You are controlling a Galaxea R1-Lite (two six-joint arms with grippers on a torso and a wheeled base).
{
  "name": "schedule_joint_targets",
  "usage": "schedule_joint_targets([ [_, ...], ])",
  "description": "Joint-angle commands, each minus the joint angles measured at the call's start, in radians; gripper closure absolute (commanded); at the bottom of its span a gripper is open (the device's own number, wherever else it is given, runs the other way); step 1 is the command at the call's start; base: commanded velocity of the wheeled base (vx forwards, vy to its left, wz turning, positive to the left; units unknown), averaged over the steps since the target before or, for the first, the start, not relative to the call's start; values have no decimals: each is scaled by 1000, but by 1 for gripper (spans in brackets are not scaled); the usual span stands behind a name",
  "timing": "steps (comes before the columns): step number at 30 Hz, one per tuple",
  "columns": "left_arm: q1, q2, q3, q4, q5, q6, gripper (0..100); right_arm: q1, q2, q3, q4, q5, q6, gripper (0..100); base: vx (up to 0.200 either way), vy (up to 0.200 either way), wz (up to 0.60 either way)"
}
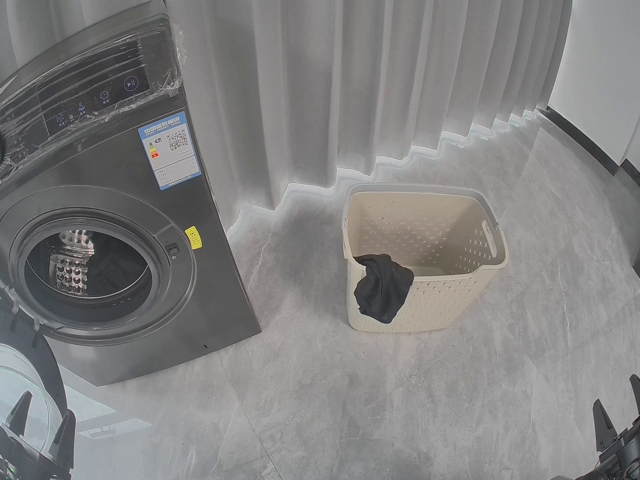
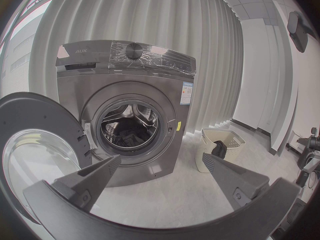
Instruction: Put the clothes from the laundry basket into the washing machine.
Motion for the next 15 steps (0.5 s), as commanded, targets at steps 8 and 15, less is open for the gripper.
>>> schedule_joint_targets([
  [8, 0, 1, 18, -1, 0, 0, 0, 2, 2, 18, -1, 1, 0, 0, 0, -100, 0],
  [15, -2, 1, 18, -1, -4, -1, 0, 2, 2, 18, -1, 1, 0, 0, 0, 0, 0],
])
